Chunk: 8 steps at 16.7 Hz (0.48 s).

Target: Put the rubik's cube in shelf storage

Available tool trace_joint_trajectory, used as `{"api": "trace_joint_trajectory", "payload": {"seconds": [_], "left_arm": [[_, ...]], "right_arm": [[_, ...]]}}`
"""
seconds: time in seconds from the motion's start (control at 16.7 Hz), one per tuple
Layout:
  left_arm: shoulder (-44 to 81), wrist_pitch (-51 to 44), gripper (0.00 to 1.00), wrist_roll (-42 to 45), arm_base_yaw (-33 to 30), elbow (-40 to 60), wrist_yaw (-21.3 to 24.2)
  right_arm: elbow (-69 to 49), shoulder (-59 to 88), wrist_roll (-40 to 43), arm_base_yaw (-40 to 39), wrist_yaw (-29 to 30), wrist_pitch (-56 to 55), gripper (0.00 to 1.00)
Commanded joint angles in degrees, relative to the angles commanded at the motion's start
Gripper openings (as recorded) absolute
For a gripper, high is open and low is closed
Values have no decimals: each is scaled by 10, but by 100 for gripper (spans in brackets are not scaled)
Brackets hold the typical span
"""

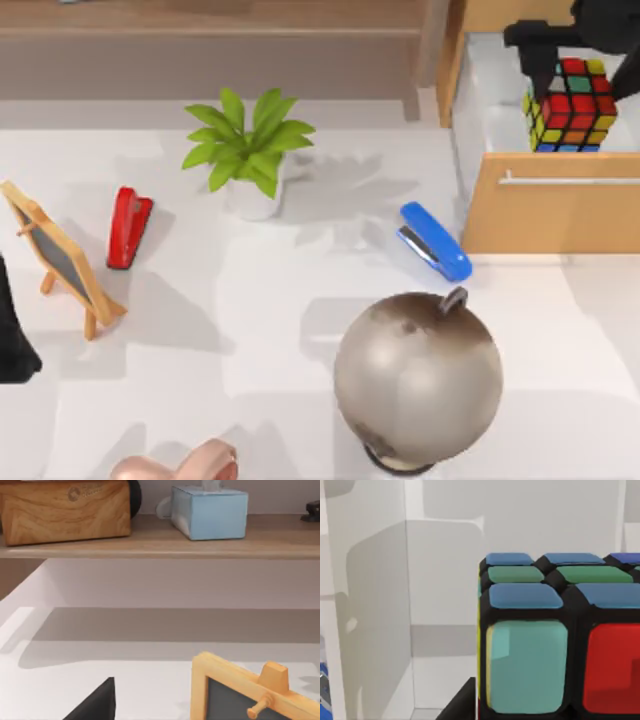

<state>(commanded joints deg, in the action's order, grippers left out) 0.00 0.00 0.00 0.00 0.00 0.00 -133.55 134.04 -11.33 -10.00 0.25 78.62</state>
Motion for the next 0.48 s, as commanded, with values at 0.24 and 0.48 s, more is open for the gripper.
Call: {"api": "trace_joint_trajectory", "payload": {"seconds": [0.24, 0.48], "left_arm": [[0, 0, 100, 0, 0, 0, 0], [0, 0, 100, 0, 0, 0, 0]], "right_arm": [[43, -117, -24, -73, -35, -90, 0], [93, -191, -58, -185, -81, -266, 0]]}}
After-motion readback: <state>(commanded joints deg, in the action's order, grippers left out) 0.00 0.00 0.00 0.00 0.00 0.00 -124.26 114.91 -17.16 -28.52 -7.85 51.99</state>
